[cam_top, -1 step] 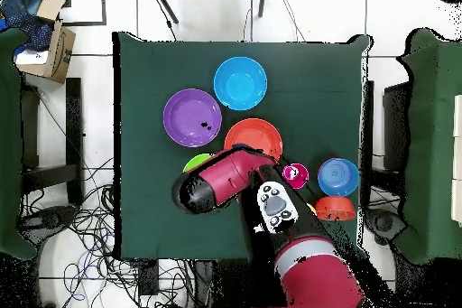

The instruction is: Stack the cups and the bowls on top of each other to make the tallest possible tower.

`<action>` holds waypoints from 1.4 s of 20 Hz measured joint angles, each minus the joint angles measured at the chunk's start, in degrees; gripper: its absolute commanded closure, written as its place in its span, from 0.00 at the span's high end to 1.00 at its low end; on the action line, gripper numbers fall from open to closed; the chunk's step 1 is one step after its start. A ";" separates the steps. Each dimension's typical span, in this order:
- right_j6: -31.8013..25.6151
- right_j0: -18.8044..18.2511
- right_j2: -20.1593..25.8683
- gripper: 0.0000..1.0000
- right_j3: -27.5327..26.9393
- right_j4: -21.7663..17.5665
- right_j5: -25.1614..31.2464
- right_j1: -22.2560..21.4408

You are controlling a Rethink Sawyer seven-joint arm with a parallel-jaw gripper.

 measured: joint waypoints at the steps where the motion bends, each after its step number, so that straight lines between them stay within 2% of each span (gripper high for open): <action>1: 1.51 0.34 -0.88 1.00 0.00 0.49 -0.66 -0.06; 8: 5.79 1.21 -3.93 1.00 0.00 1.08 -2.81 -0.05; 21: 5.94 1.33 -10.20 1.00 0.00 0.96 -10.22 0.51; 28: 5.94 1.78 -13.58 1.00 -0.02 0.61 -13.81 2.68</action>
